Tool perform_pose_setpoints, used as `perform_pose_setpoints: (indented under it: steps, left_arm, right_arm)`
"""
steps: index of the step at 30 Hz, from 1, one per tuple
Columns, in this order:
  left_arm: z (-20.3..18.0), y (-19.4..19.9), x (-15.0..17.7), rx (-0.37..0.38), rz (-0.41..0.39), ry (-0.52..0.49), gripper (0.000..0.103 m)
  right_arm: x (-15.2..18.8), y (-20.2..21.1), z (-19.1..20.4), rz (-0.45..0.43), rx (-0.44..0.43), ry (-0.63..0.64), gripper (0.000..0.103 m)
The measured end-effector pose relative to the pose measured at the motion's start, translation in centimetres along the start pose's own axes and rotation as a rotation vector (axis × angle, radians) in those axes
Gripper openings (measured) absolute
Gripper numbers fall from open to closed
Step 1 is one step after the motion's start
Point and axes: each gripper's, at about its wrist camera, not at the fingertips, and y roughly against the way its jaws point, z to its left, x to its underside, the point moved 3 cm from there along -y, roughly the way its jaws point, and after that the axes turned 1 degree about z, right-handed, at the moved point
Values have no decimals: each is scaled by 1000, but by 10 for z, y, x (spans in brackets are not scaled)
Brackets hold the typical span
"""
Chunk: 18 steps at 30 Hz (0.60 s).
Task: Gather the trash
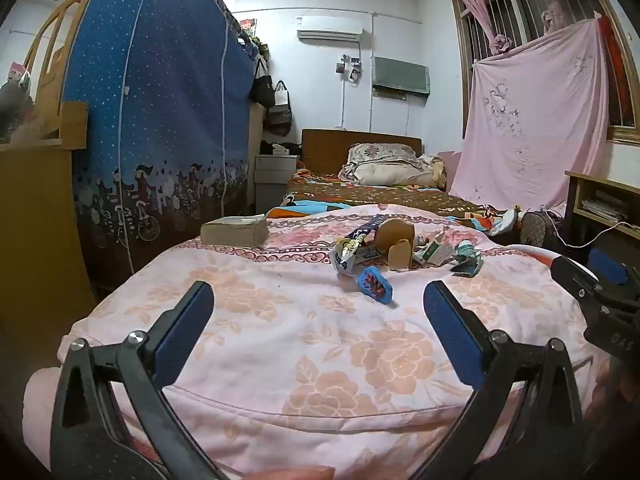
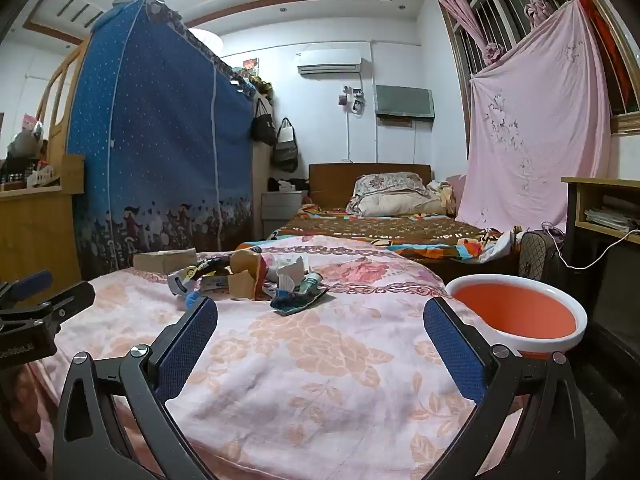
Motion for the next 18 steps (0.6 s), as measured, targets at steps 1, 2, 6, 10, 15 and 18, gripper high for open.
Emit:
perform_pose_setpoints:
  steps: [1,2,6,10,15,18]
  left_arm:
    - [0,0,0,1,-1,0,91]
    - [0,-1,0,0,-1,-1,91]
    - [-1,-3,-1,4,-1,-3,91]
    - [0,3,-2,2,-7,3,91]
    - [-1,2,-1,0,-7,-2,91]
    - [-2,4,-2,0,-9,-4,91]
  right_arm:
    - [0,0,0,-1,0,0,103]
    - [0,0,0,-3,-1,-1,103]
    - [-1,1,0,-10,-3,-2,103]
    - [-1,1,-1,-13,-2,-3,103]
    - [-2,1,-2,-13,-3,-6,103]
    - [-1,2,-1,-12,-3,-6,103]
